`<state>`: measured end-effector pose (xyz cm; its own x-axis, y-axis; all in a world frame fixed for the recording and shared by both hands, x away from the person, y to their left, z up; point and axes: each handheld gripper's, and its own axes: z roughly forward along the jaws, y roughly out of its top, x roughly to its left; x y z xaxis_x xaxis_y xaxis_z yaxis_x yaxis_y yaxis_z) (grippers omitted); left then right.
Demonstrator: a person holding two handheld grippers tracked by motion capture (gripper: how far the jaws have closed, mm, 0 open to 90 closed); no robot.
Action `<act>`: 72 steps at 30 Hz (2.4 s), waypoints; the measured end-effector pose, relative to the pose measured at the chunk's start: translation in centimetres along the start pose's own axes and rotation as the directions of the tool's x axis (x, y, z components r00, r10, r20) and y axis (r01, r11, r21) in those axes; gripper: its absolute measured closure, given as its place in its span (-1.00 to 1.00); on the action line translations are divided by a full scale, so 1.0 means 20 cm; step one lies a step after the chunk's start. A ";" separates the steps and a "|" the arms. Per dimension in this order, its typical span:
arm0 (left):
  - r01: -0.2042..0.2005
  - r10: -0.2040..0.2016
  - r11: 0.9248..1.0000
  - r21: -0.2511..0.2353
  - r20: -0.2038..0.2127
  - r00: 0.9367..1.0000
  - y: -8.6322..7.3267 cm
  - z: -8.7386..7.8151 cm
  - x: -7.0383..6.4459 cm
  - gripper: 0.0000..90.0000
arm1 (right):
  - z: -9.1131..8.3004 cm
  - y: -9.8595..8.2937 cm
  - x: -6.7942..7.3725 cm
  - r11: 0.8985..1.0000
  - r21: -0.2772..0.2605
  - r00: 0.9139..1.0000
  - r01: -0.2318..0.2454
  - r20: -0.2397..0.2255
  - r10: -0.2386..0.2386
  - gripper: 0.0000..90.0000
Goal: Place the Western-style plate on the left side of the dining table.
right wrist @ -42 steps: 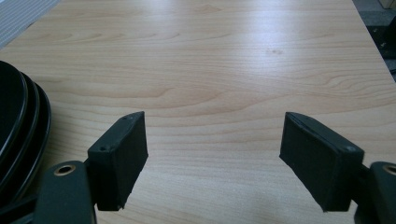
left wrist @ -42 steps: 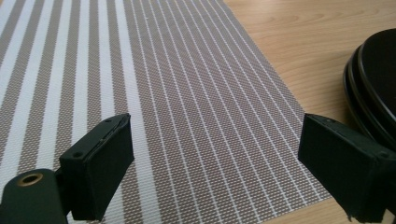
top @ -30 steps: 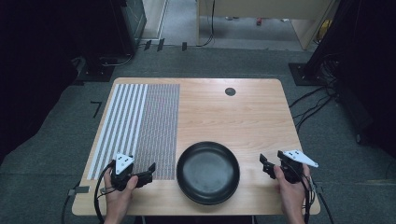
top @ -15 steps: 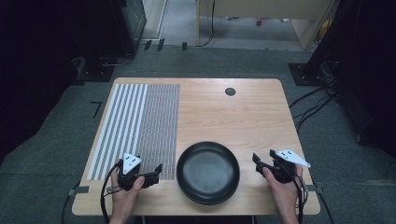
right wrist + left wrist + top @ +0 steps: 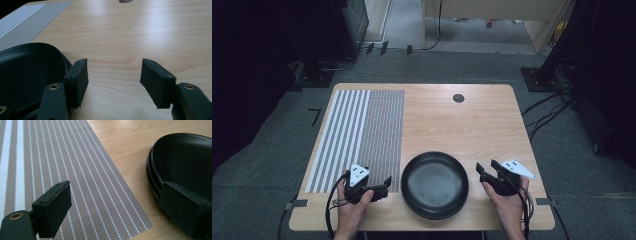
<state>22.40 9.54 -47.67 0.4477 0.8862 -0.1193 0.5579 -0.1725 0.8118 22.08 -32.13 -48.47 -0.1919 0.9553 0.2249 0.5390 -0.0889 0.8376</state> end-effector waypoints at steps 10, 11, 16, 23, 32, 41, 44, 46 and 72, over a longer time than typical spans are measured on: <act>-0.006 0.006 1.000 0.011 0.038 0.999 0.00 0.03 -0.07 -0.76 | 0.03 -0.02 0.04 1.000 0.012 0.996 -0.029 -0.080 0.029 0.22; -0.003 0.002 1.000 0.012 0.046 0.999 0.00 0.04 -0.07 -0.74 | 0.03 -0.02 0.04 0.999 0.017 0.995 -0.038 -0.090 0.040 0.23; 0.025 -0.026 1.000 0.008 0.082 0.996 0.00 0.04 -0.08 -0.69 | 0.04 -0.03 0.06 0.998 0.042 0.989 -0.045 -0.142 0.051 0.36; -0.004 0.002 1.000 0.014 0.143 0.990 -0.01 0.05 -0.15 -0.46 | 0.07 -0.07 0.10 0.998 0.060 0.983 -0.023 -0.180 0.034 0.52; -0.033 0.028 0.999 0.019 0.212 0.977 -0.03 0.06 -0.20 0.08 | 0.07 -0.08 0.13 0.996 0.079 0.979 -0.035 -0.200 0.050 0.77; 0.010 -0.022 0.998 0.062 0.198 0.980 -0.05 0.09 -0.22 0.37 | 0.05 -0.08 0.11 0.981 0.123 0.961 -0.147 -0.218 0.171 0.89; 0.029 -0.044 0.996 0.081 0.197 0.979 -0.05 0.10 -0.21 0.44 | 0.05 -0.08 0.12 0.984 0.120 0.965 -0.134 -0.209 0.157 0.89; 0.034 -0.050 0.996 0.084 0.198 0.979 -0.05 0.10 -0.21 0.45 | 0.05 -0.08 0.13 0.985 0.119 0.969 -0.127 -0.198 0.149 0.89; 0.116 -0.139 0.987 0.110 0.234 0.962 -0.03 0.02 -0.13 0.48 | 0.08 -0.11 0.20 0.981 0.147 0.953 -0.128 -0.256 0.162 0.88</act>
<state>21.27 7.13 -48.05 0.5168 0.7760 -0.3617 0.6798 -0.1151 0.7244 21.48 -27.74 -50.29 -0.3052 0.8239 0.4774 0.6735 -0.1677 0.7199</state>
